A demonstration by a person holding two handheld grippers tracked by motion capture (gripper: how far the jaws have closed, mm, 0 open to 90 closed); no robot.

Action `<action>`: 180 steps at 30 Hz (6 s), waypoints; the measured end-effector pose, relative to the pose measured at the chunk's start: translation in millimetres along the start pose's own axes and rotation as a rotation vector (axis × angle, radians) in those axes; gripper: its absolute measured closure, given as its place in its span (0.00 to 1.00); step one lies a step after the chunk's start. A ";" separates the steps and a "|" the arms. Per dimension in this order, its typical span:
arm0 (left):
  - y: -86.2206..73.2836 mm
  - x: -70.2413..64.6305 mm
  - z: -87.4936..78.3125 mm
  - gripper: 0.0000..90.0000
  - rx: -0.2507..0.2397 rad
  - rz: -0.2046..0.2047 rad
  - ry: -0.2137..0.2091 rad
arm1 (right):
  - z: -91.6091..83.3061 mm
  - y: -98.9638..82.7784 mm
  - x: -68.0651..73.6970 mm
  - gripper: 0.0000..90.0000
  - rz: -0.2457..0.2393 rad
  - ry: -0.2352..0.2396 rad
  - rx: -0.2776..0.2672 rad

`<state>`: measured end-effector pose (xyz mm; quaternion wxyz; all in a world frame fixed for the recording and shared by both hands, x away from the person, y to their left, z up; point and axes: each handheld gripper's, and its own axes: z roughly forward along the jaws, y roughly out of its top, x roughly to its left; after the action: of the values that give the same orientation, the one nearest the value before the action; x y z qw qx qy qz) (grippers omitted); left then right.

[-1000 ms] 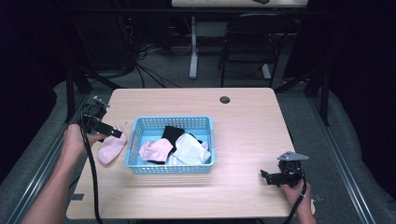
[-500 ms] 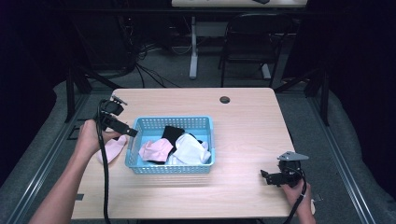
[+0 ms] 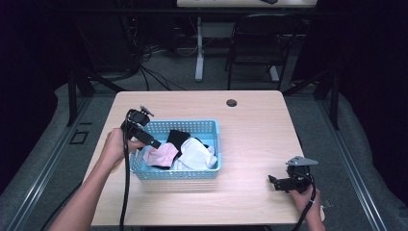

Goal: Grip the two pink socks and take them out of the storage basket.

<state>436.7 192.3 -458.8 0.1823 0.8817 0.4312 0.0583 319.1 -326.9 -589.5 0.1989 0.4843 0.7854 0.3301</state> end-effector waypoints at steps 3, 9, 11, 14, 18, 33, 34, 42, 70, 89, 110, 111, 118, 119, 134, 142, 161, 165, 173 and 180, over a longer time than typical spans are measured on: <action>-1.2 -1.2 17.0 0.00 0.022 0.001 -0.026 | -0.1 0.1 0.2 0.00 0.002 -0.001 0.001; -1.5 -1.7 36.2 0.01 0.043 -0.017 -0.050 | 0.0 0.0 0.0 0.00 0.000 0.000 0.000; -1.3 -1.4 37.9 0.01 0.049 -0.014 -0.050 | 0.1 0.0 0.0 0.00 0.001 0.000 -0.002; -3.0 0.5 46.1 0.07 0.060 -0.022 -0.058 | 0.0 0.0 0.0 0.00 -0.001 0.000 0.000; -6.7 5.0 50.8 0.17 0.070 -0.041 -0.059 | -0.3 0.0 0.3 0.00 0.003 -0.003 0.002; -9.0 0.0 62.6 0.61 0.121 0.001 -0.048 | -0.3 0.0 0.3 0.00 0.002 -0.003 0.002; -8.7 -0.8 62.7 0.65 0.123 0.005 -0.046 | -0.4 0.1 0.3 0.00 0.002 -0.003 0.002; -10.1 -5.4 64.5 0.87 0.134 0.026 -0.041 | -0.3 0.1 0.1 0.00 0.001 0.001 0.003; 10.5 -8.2 3.2 0.89 0.086 0.073 -0.037 | -0.3 0.1 0.0 0.00 0.000 0.001 0.003; 25.6 -9.2 -36.6 0.89 0.049 0.095 -0.021 | -0.4 0.1 0.1 0.00 0.000 0.001 0.003; 39.0 -5.1 -89.0 0.89 -0.007 0.094 0.021 | -0.5 0.0 0.2 0.01 0.000 0.000 0.002; 38.9 -4.6 -91.2 0.89 -0.011 0.094 0.025 | -0.4 0.0 0.3 0.01 0.001 0.000 0.001; 35.5 0.9 -110.3 0.89 -0.028 0.081 0.045 | -0.4 -0.1 0.3 0.01 0.001 0.000 0.000; 34.4 2.0 -112.3 0.89 -0.033 0.074 0.050 | -0.5 0.0 0.3 0.01 0.001 0.000 0.001; 6.0 37.7 -128.1 0.89 -0.032 -0.012 0.090 | -0.4 0.0 0.2 0.01 0.001 0.000 0.001; -14.9 63.0 -125.1 0.89 -0.007 -0.075 0.102 | -0.5 0.0 0.3 0.01 0.001 -0.001 0.002; -62.8 106.4 -70.6 0.89 0.069 -0.220 0.099 | -0.4 0.1 0.1 0.01 0.000 0.002 0.003; -70.1 110.9 -54.4 0.89 0.086 -0.241 0.085 | -0.4 0.0 0.3 0.01 0.001 -0.001 0.001; -87.7 122.4 -9.1 0.89 0.099 -0.312 0.032 | -0.5 0.0 0.3 0.01 0.001 -0.001 0.002; -92.0 122.5 6.2 0.60 0.083 -0.334 0.017 | -0.5 0.0 0.3 0.01 0.001 -0.002 0.002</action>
<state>446.4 338.0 -505.4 0.1494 0.8042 0.5751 0.0167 318.6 -326.8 -589.2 0.1989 0.4852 0.7853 0.3291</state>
